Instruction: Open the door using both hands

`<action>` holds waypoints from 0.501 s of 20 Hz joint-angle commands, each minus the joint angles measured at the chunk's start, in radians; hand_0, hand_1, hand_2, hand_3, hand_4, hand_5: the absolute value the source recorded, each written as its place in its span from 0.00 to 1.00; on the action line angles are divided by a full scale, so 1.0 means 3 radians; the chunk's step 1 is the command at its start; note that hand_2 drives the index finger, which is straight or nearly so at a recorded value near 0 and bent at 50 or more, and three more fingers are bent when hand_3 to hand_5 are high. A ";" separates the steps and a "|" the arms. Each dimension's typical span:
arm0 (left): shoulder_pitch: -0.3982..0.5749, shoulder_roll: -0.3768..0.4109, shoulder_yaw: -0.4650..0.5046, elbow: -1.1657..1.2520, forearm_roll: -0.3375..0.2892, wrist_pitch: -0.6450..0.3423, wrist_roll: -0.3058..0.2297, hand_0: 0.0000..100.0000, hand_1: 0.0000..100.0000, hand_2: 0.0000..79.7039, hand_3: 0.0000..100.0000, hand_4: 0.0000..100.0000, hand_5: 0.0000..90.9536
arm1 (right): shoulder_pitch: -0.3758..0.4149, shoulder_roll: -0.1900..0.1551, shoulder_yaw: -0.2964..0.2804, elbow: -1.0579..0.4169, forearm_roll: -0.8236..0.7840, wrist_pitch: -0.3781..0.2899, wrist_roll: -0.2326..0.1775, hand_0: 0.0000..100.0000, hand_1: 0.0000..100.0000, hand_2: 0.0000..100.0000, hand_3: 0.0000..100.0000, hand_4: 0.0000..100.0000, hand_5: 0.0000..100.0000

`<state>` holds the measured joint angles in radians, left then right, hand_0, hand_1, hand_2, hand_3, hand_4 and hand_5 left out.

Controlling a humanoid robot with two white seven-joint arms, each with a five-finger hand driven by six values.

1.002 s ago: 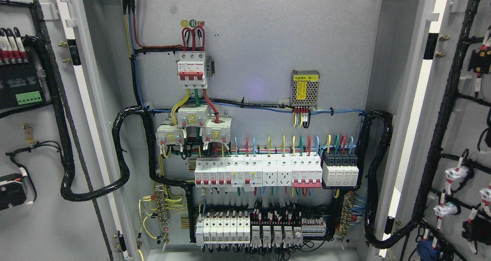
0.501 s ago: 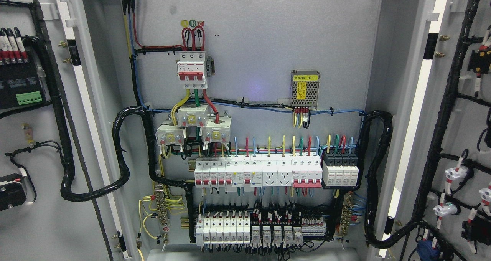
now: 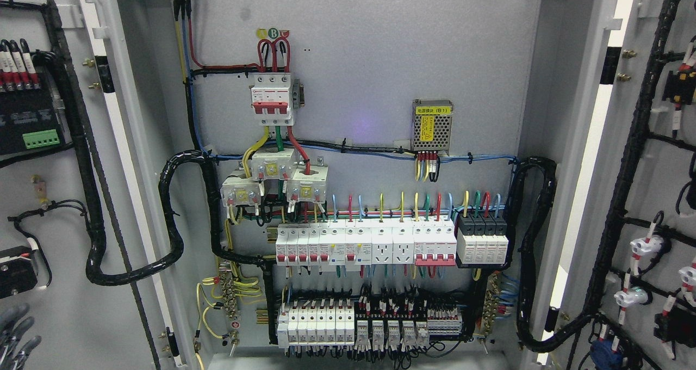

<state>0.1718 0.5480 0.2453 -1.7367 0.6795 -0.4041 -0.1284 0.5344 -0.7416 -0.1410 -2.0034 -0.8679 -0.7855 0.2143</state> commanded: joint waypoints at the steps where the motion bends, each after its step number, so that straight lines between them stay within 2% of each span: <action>1: 0.0235 -0.0006 -0.0429 -0.0377 -0.0015 -0.0003 -0.0002 0.00 0.00 0.00 0.00 0.03 0.00 | -0.0012 -0.0028 0.0398 -0.0010 0.0050 -0.0342 0.0007 0.11 0.00 0.00 0.00 0.00 0.00; 7: 0.0480 -0.0042 -0.0587 -0.0388 -0.0158 0.0002 -0.0007 0.00 0.00 0.00 0.00 0.03 0.00 | -0.0022 -0.0003 0.0929 0.0031 0.0449 -0.0332 0.0002 0.11 0.00 0.00 0.00 0.00 0.00; 10: 0.0588 -0.0129 -0.0638 -0.0388 -0.0265 0.0012 -0.0007 0.00 0.00 0.00 0.00 0.03 0.00 | -0.0073 0.0013 0.1292 0.0143 0.0469 -0.0332 0.0002 0.11 0.00 0.00 0.00 0.00 0.00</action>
<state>0.2867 0.5401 0.1467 -1.8056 0.6415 -0.4043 -0.1271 0.5261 -0.7437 0.0084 -1.9967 -0.7717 -0.7855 0.2168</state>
